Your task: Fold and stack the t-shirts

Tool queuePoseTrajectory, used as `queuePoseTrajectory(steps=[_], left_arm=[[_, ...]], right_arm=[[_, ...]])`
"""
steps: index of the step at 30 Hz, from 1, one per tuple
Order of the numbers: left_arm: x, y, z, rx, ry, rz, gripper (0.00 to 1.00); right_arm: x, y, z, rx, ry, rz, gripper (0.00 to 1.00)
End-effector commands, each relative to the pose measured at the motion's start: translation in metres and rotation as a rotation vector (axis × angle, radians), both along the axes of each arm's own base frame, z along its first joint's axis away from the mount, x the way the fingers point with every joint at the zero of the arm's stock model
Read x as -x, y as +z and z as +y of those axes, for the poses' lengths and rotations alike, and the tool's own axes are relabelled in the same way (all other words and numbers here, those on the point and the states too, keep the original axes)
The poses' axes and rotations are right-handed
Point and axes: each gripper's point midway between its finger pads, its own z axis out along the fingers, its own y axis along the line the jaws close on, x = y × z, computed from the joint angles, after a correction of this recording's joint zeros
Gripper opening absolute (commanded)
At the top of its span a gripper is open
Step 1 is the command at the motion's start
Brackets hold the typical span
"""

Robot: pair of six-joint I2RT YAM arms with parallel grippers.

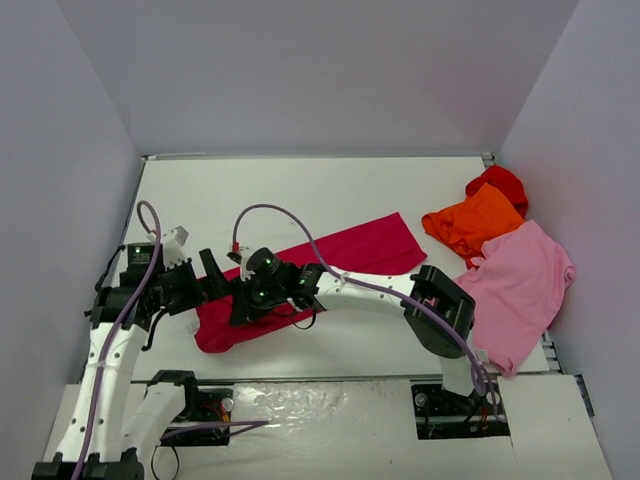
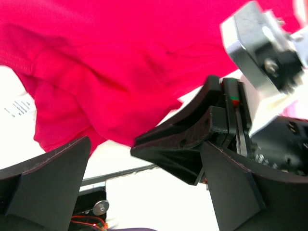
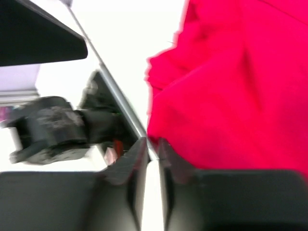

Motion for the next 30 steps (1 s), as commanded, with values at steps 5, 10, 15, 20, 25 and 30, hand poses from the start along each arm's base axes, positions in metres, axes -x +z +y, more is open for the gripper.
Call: queuePoseTrajectory(steps=[5,10,15,20,25,30], left_arm=[[-0.053,0.083,-0.002,0.086,0.089,-0.33,0.97],[-0.048,0.086,-0.005,0.103,0.087,-0.333,0.97],[-0.05,0.071,-0.022,0.192,0.025,-0.246,0.97],[-0.054,0.036,-0.041,0.318,0.006,-0.131,0.97],[-0.071,0.014,-0.055,0.462,0.032,-0.101,0.97],[-0.079,-0.01,-0.055,0.444,0.036,-0.053,0.97]], right_arm=[[0.098,0.095,0.006,-0.263,0.292,0.022,0.57],[0.07,0.105,-0.013,-0.233,0.192,-0.088,0.57],[-0.014,0.054,-0.06,-0.004,-0.058,-0.148,0.27],[-0.09,0.012,-0.123,0.126,-0.268,-0.161,0.0],[-0.146,-0.004,-0.168,0.228,-0.409,-0.197,0.0],[-0.188,-0.022,-0.191,0.292,-0.479,-0.198,0.0]])
